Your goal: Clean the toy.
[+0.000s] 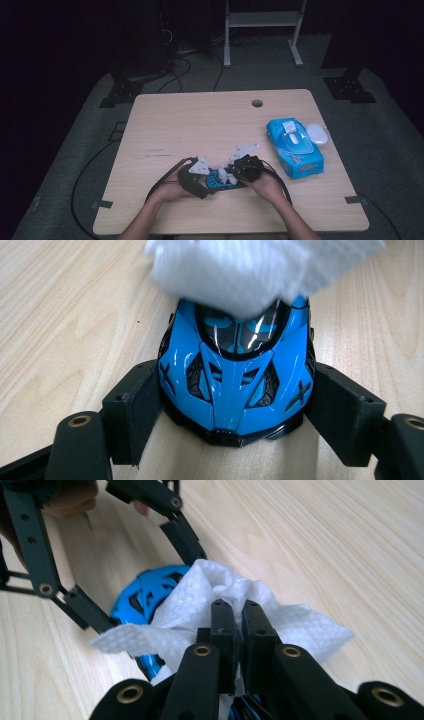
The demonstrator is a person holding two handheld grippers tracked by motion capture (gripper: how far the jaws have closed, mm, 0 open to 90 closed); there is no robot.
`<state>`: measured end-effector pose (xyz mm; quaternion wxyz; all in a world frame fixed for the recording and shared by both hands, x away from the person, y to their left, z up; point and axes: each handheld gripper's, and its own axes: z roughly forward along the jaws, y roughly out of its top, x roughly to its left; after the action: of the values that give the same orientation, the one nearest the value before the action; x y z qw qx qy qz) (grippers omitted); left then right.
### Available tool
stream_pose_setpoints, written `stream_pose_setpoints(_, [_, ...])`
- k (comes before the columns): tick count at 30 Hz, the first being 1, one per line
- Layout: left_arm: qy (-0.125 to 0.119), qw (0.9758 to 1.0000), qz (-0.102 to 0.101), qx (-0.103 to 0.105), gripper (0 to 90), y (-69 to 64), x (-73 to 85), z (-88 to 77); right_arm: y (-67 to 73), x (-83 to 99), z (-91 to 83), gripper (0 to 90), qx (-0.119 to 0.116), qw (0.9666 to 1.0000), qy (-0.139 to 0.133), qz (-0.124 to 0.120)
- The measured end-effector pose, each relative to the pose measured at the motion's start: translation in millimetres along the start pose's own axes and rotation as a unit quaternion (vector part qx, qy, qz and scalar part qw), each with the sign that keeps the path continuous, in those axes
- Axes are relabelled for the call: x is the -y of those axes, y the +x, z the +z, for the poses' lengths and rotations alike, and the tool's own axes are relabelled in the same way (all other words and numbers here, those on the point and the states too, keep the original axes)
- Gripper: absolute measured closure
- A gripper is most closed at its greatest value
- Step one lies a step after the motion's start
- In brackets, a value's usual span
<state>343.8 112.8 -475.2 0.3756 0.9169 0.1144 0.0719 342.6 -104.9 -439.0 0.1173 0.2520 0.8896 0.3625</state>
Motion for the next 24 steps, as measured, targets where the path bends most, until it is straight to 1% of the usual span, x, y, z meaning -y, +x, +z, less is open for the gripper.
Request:
stream_pose_setpoints(2, [0.001,1.0000,0.001,0.000,25.4,0.1,0.0,-0.1,-3.3,2.9,-3.1,85.2,0.002,1.0000,-0.001,0.004])
stream_pose_setpoints(4, [0.001,1.0000,0.000,-0.001,25.4,-0.2,0.0,0.0,-6.9,5.7,-4.6,85.2,-0.005,0.9998,-0.009,0.016])
stream_pose_setpoints(5, [0.001,1.0000,0.000,-0.001,25.4,-0.3,0.0,0.0,-7.0,6.2,-4.0,85.2,-0.005,0.9998,-0.009,0.017])
stream_pose_setpoints(7, [0.001,1.0000,0.001,-0.001,25.4,0.0,0.2,-0.2,-5.2,5.8,-1.1,85.2,-0.005,0.9998,-0.010,0.017])
stream_pose_setpoints(10, [0.002,1.0000,0.001,0.000,25.4,0.1,0.4,-0.4,-0.5,3.2,4.4,85.2,-0.004,0.9997,-0.019,0.016])
stream_pose_setpoints(13, [0.001,1.0000,0.001,0.000,25.4,0.2,0.6,-0.5,4.6,-0.5,9.5,85.2,-0.004,0.9998,-0.018,0.011])
stream_pose_setpoints(15, [0.000,1.0000,0.001,-0.001,25.4,0.2,0.7,-0.5,5.6,-2.8,11.7,85.2,-0.003,0.9999,-0.016,0.007])
stream_pose_setpoints(17, [0.000,1.0000,0.000,-0.001,25.4,0.0,0.8,-0.5,2.6,-1.9,10.3,85.2,-0.003,0.9999,-0.014,0.009])
stream_pose_setpoints(18, [0.001,1.0000,0.002,0.000,25.4,0.4,0.8,-0.6,0.2,-0.2,8.1,85.2,0.002,0.9999,-0.014,0.009])
stream_pose_setpoints(19, [0.001,1.0000,0.003,0.000,25.4,0.5,0.8,-0.7,-7.4,6.3,1.9,85.2,0.014,0.9997,-0.012,0.018])
stream_pose_setpoints(20, [0.002,1.0000,0.003,0.000,25.4,0.6,0.8,-0.8,-7.4,6.3,1.9,85.2,0.014,0.9997,-0.012,0.018])
stream_pose_setpoints(21, [0.002,1.0000,0.003,0.000,25.4,0.8,0.8,-0.8,-11.1,9.4,-0.6,85.2,0.020,0.9996,-0.009,0.020])
stream_pose_setpoints(22, [0.001,1.0000,0.003,0.001,25.4,0.7,0.8,-0.7,-17.2,15.7,-5.1,85.2,0.030,0.9991,-0.005,0.028])
stream_pose_setpoints(24, [0.001,1.0000,0.003,0.001,25.4,0.7,0.8,-0.6,-24.7,23.6,-13.0,85.2,0.025,0.9980,-0.015,0.056])
